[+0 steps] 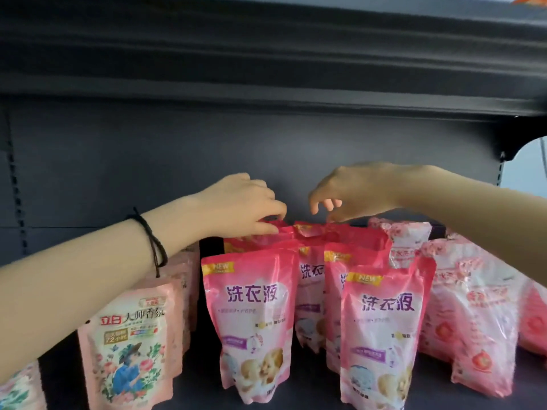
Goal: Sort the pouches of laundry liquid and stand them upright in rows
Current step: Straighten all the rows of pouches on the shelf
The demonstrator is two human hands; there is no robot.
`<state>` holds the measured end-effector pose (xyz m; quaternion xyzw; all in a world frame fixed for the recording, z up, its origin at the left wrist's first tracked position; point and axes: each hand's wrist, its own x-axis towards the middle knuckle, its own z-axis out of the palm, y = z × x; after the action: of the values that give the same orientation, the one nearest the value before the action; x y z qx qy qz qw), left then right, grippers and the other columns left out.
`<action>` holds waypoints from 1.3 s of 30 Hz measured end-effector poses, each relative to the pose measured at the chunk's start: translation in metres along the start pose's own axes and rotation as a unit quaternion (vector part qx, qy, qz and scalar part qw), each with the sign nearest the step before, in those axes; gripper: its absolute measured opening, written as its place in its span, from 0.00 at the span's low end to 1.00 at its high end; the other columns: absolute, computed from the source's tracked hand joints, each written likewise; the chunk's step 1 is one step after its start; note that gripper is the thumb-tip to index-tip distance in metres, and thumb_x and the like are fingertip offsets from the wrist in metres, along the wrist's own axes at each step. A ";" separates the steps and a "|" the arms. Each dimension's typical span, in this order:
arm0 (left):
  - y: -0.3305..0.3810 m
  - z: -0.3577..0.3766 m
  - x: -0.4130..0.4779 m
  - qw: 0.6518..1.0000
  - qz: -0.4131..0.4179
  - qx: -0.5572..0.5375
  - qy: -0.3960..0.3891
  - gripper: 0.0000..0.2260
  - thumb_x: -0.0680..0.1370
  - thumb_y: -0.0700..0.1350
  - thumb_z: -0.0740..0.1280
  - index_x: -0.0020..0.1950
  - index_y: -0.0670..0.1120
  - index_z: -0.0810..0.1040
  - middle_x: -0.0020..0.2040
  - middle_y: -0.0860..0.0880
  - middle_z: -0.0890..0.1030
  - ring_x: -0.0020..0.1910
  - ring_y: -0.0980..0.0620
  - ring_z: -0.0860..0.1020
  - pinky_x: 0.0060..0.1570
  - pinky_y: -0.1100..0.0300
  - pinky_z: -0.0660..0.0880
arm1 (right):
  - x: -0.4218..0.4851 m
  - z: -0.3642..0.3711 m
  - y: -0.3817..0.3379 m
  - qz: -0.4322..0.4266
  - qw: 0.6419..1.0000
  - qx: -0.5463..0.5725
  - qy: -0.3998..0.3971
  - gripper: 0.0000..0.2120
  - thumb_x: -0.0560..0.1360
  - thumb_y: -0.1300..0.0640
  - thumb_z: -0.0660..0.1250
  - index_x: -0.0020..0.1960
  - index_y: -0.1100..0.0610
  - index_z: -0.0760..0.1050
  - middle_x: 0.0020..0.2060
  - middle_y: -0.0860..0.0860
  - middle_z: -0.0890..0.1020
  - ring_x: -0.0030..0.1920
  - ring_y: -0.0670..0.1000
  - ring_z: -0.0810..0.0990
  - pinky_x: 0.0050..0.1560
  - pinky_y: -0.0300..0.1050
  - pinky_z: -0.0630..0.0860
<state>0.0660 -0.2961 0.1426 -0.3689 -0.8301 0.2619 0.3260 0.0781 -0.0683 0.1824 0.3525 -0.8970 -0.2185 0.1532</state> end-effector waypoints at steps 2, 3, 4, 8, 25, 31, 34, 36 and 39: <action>0.003 0.007 0.026 1.000 0.011 -0.007 -0.006 0.17 0.79 0.62 0.56 0.63 0.56 0.72 0.52 0.55 0.78 0.56 0.54 0.73 0.49 0.57 0.67 | 0.002 0.009 0.020 -0.009 1.000 -0.020 -0.016 0.13 0.76 0.48 0.65 0.60 0.42 0.73 0.46 0.40 0.78 0.46 0.45 0.76 0.47 0.48 0.77; 0.005 0.011 0.039 1.000 0.016 -0.012 -0.013 0.17 0.79 0.62 0.56 0.63 0.56 0.72 0.52 0.55 0.79 0.56 0.54 0.73 0.50 0.57 0.68 | 0.004 0.015 0.030 -0.016 0.999 -0.026 -0.023 0.13 0.76 0.47 0.65 0.60 0.43 0.73 0.46 0.40 0.79 0.47 0.46 0.77 0.47 0.47 0.77; 0.006 0.016 0.051 0.999 0.022 -0.017 -0.023 0.17 0.79 0.62 0.56 0.62 0.56 0.73 0.52 0.55 0.79 0.56 0.54 0.73 0.51 0.57 0.69 | 0.008 0.023 0.040 -0.024 0.999 -0.030 -0.031 0.13 0.75 0.46 0.66 0.60 0.44 0.74 0.47 0.41 0.80 0.47 0.46 0.78 0.47 0.47 0.77; 0.009 0.039 0.087 0.995 0.019 -0.038 -0.090 0.18 0.78 0.63 0.59 0.60 0.55 0.75 0.54 0.54 0.79 0.58 0.53 0.73 0.55 0.53 0.71 | 0.033 0.056 0.069 -0.081 0.996 -0.006 -0.043 0.15 0.73 0.43 0.68 0.57 0.47 0.78 0.47 0.43 0.82 0.42 0.45 0.76 0.40 0.40 0.69; 0.026 0.076 0.141 0.957 -0.081 -0.240 -0.140 0.05 0.79 0.51 0.64 0.51 0.52 0.78 0.41 0.57 0.81 0.43 0.56 0.78 0.53 0.58 0.71 | 0.047 0.113 0.121 -0.112 0.992 0.049 -0.045 0.09 0.74 0.47 0.69 0.46 0.51 0.81 0.41 0.45 0.82 0.37 0.45 0.70 0.42 0.44 0.75; 0.045 0.078 0.163 0.940 -0.097 -0.291 -0.152 0.04 0.79 0.50 0.65 0.50 0.52 0.78 0.30 0.61 0.72 0.33 0.62 0.72 0.39 0.61 0.68 | 0.036 0.124 0.146 -0.097 0.992 0.050 -0.070 0.09 0.73 0.45 0.69 0.47 0.50 0.81 0.36 0.42 0.79 0.39 0.46 0.76 0.39 0.41 0.71; 0.042 0.072 0.167 0.938 -0.091 -0.290 -0.168 0.05 0.79 0.50 0.66 0.51 0.51 0.79 0.37 0.57 0.81 0.38 0.60 0.77 0.41 0.59 0.73 | 0.034 0.124 0.149 -0.086 0.986 0.117 -0.084 0.09 0.72 0.46 0.71 0.44 0.51 0.82 0.32 0.40 0.76 0.36 0.43 0.75 0.40 0.40 0.73; 0.034 0.068 0.167 0.925 -0.090 -0.313 -0.195 0.06 0.77 0.51 0.68 0.51 0.51 0.80 0.42 0.56 0.83 0.41 0.59 0.78 0.43 0.59 0.75 | 0.030 0.122 0.151 -0.086 0.972 0.196 -0.092 0.09 0.71 0.47 0.72 0.43 0.52 0.83 0.31 0.38 0.78 0.35 0.39 0.76 0.40 0.37 0.73; 0.022 0.063 0.168 0.907 -0.079 -0.349 -0.221 0.08 0.75 0.54 0.69 0.49 0.52 0.82 0.40 0.59 0.82 0.39 0.63 0.79 0.43 0.60 0.76 | 0.021 0.116 0.162 -0.082 0.972 0.201 -0.087 0.11 0.69 0.43 0.73 0.41 0.50 0.83 0.30 0.37 0.79 0.34 0.37 0.77 0.36 0.32 0.70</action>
<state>-0.0570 -0.1636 0.1449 -0.3253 -0.9456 0.0033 0.0042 -0.0780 0.0560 0.1661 0.4278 -0.9006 -0.0748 -0.0176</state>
